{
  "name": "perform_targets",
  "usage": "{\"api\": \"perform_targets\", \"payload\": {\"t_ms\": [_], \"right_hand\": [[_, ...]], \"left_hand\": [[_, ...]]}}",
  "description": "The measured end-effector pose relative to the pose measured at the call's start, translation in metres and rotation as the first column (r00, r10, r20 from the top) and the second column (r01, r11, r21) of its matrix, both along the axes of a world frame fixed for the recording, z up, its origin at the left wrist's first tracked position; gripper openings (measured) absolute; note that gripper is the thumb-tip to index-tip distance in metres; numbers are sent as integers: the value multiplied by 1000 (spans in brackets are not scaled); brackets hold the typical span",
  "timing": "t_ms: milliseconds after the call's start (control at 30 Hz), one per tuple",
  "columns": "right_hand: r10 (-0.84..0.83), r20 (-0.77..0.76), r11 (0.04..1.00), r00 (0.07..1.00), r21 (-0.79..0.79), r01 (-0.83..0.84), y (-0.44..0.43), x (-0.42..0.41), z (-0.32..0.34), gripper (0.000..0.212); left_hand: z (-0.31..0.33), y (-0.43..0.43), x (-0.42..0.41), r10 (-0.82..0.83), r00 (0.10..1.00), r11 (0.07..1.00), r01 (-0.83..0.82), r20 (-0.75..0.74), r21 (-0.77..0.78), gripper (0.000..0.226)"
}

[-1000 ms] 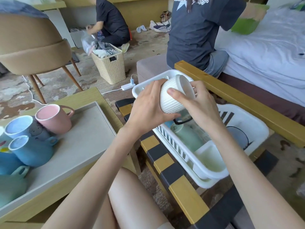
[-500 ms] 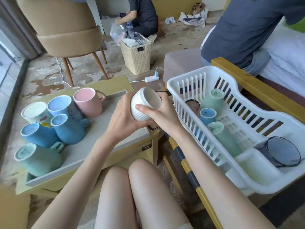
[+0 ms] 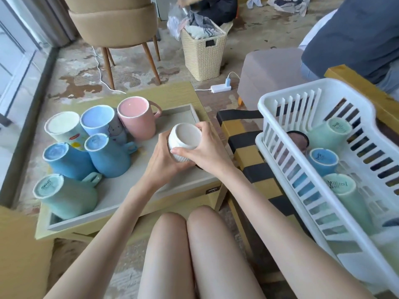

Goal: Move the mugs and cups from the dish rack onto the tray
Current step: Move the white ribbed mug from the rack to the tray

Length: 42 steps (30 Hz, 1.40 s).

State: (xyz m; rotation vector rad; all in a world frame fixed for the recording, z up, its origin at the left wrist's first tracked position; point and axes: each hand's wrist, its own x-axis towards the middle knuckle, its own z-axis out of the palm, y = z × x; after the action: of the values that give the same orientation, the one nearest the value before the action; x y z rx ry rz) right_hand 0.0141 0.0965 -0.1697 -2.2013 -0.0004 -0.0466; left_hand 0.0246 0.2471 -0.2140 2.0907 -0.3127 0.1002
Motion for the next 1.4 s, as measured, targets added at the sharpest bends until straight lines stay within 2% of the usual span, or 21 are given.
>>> {"api": "perform_targets", "payload": {"t_ms": [200, 367, 533, 600, 700, 767, 833, 867, 967, 1033, 1133, 1267, 1333, 1400], "right_hand": [[46, 30, 996, 998, -73, -43, 5, 22, 5, 82], [112, 95, 979, 989, -179, -94, 11, 47, 1, 84], [176, 78, 980, 981, -112, -167, 11, 76, -3, 94], [207, 59, 969, 977, -151, -196, 11, 87, -1, 96], [243, 27, 947, 970, -221, -231, 10, 101, 3, 99], [246, 35, 937, 969, -263, -229, 9, 104, 5, 101], [212, 82, 932, 974, -318, -176, 10, 103, 4, 101], [181, 115, 929, 977, -346, -132, 11, 102, 3, 99], [106, 181, 905, 978, -424, -20, 14, 99, -1, 92], [104, 197, 899, 975, -437, -7, 15, 99, -2, 88], [139, 195, 903, 971, -427, -43, 14, 100, 2, 83], [163, 210, 862, 964, -506, -36, 17, 100, 6, 75], [144, 225, 828, 964, -561, 7, 25, 96, 5, 80], [98, 221, 822, 970, -567, 47, 35, 94, 3, 85]], "left_hand": [[-6, 2, 18, 50, 992, 996, -58, -119, -71, 96], [-10, 5, 37, 37, 990, 990, -56, -138, -132, 88], [-6, 11, 53, 75, 985, 985, -97, -154, -140, 87], [-4, 15, 59, 102, 979, 986, -124, -178, -114, 88], [1, 19, 64, 137, 970, 989, -146, -199, -32, 90], [9, 17, 63, 193, 972, 976, -176, -134, 127, 83], [19, 17, 56, 266, 963, 894, -267, 53, 359, 65], [25, 18, 51, 285, 944, 844, -329, 164, 424, 52], [43, 24, 38, 303, 854, 764, -482, 422, 429, 17], [52, 30, 38, 270, 826, 750, -503, 495, 429, 18], [58, 38, 47, 195, 848, 742, -456, 492, 491, 32], [55, 44, 58, 152, 928, 714, -341, 340, 612, 43], [50, 46, 59, 152, 947, 694, -307, 284, 651, 47], [47, 48, 57, 134, 946, 680, -304, 295, 667, 48]]}}
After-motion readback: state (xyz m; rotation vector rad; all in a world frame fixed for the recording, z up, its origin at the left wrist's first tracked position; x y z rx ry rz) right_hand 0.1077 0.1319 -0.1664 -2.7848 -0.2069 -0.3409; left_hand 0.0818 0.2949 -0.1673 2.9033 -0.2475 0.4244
